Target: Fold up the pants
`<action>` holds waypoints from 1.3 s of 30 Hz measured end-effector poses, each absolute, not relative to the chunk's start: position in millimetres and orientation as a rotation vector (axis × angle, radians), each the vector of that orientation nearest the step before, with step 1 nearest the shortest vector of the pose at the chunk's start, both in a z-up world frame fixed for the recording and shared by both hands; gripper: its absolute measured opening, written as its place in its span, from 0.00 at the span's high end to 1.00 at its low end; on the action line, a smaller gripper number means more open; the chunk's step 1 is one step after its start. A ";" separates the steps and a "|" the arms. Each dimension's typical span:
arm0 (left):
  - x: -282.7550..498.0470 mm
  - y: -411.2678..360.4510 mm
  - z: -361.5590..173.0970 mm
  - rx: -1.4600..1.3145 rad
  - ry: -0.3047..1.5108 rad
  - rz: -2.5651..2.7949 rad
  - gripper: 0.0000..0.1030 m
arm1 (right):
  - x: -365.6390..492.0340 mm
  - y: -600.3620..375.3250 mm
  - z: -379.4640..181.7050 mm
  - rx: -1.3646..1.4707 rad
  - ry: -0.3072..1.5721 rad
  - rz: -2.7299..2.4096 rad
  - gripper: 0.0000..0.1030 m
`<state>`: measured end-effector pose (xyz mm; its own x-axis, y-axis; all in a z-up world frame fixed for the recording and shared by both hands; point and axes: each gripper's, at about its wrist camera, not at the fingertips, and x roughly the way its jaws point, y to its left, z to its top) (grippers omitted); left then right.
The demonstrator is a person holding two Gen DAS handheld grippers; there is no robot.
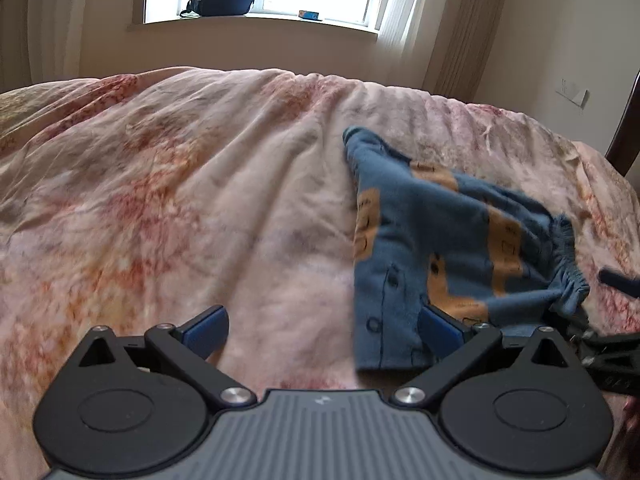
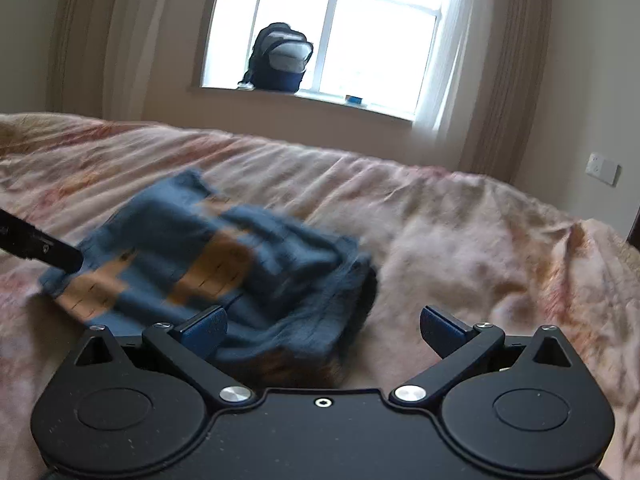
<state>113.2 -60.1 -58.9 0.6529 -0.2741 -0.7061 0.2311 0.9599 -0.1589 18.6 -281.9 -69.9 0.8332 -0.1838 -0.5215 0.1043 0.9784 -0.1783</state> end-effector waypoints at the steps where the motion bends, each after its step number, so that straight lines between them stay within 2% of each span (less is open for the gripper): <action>1: 111.3 -61.3 -60.8 -0.056 0.804 -0.278 0.00 | 18.6 -281.9 -69.9 -0.145 0.566 -0.153 0.00; 6: 105.4 -70.2 -61.3 -0.035 0.798 -0.277 0.00 | 11.0 -296.4 -84.8 0.044 0.632 -0.182 0.00; 13: 102.8 -70.1 -61.7 -0.032 0.797 -0.293 0.00 | 8.3 -293.8 -82.3 0.041 0.632 -0.188 0.00; 18: 105.8 -70.0 -58.3 -0.051 0.794 -0.305 0.00 | 5.9 -299.9 -63.2 0.031 0.556 -0.130 0.00; 25: 125.2 -75.2 -51.8 -0.142 0.689 -0.382 0.00 | 54.0 -337.4 -46.6 0.072 0.543 -0.010 0.00; 31: 138.4 -76.4 -69.9 -0.179 0.673 -0.463 0.00 | 112.3 -389.6 -60.6 0.322 0.596 0.079 0.00; 39: 130.0 -74.4 -77.2 -0.260 0.649 -0.622 0.00 | 122.6 -407.2 -75.1 0.453 0.585 0.185 0.00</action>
